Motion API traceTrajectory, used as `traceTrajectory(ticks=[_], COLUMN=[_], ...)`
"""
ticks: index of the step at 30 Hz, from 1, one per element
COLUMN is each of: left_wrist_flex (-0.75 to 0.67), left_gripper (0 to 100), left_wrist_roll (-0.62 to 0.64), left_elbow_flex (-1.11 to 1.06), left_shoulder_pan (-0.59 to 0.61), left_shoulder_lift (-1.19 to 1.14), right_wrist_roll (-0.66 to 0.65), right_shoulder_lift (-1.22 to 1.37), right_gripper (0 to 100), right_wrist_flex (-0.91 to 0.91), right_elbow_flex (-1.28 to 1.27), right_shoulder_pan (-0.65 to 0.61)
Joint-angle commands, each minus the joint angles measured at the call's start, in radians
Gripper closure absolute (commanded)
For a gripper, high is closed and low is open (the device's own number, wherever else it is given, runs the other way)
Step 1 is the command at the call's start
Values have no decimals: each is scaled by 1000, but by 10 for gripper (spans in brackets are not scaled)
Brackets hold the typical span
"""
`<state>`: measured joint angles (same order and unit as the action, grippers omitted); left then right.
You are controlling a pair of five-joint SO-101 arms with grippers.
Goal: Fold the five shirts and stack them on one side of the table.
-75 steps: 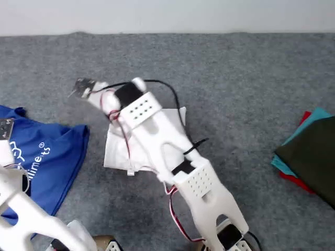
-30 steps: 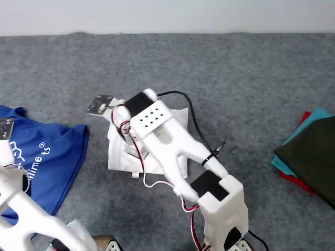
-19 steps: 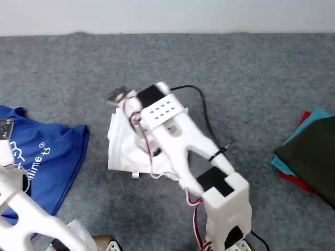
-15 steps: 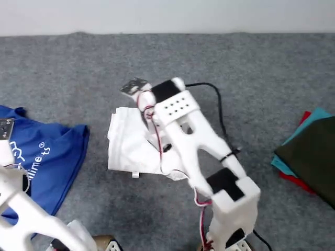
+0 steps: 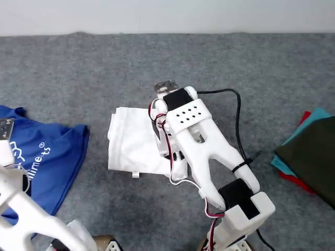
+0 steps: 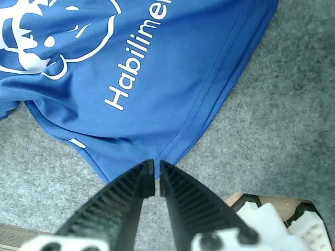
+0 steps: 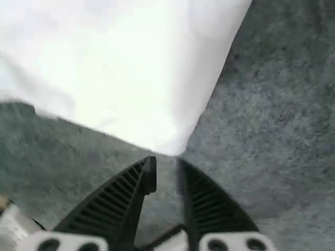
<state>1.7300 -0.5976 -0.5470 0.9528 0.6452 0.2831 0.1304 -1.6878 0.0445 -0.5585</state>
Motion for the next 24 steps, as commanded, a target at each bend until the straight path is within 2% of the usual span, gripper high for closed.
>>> traceTrajectory(ticks=[1, 3, 5, 10, 21, 24], left_wrist_flex=[0, 0, 0, 0, -3, -3], left_gripper=[964, 964, 964, 964, 964, 964], left_wrist_roll=[8, 8, 8, 8, 8, 8], left_elbow_flex=[12, 12, 12, 10, 10, 10], left_shoulder_pan=[-8, -8, -8, -8, -8, -8], left_shoulder_lift=[26, 26, 26, 26, 26, 26], right_wrist_roll=[112, 144, 155, 184, 184, 183], right_shoulder_lift=[-53, -30, 5, 122, 351, 400], right_gripper=[705, 629, 608, 612, 612, 654], right_wrist_flex=[62, 81, 79, 85, 234, 248], right_elbow_flex=[3, 3, 3, 9, 9, 9], right_shoulder_pan=[7, 5, -7, -31, -47, -47])
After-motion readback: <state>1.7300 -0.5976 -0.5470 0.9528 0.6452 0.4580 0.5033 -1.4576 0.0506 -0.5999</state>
